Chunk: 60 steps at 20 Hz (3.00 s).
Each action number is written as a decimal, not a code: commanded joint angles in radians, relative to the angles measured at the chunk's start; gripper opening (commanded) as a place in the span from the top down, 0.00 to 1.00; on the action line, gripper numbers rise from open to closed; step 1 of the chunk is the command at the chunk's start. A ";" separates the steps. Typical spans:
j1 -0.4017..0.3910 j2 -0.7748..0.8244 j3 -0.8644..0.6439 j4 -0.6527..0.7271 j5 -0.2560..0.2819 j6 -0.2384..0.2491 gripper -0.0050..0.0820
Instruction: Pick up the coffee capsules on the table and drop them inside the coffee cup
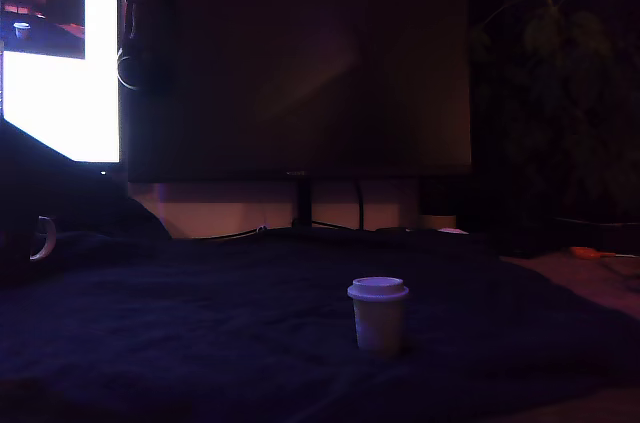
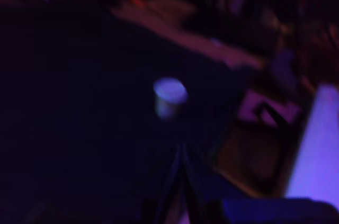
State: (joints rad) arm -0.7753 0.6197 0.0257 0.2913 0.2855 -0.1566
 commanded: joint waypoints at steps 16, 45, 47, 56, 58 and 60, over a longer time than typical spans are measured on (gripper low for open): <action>-0.035 0.325 -0.004 0.333 -0.006 0.086 0.26; -0.085 1.073 0.367 0.630 -0.005 0.087 0.30; -0.085 1.104 0.394 0.629 -0.005 0.087 0.30; -0.090 1.180 0.476 0.592 0.003 0.079 0.30; -0.089 1.181 0.481 0.586 0.002 0.079 0.30; -0.090 1.184 0.498 0.546 0.003 0.095 0.30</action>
State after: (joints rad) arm -0.8589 1.7847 0.5091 0.8402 0.2867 -0.0708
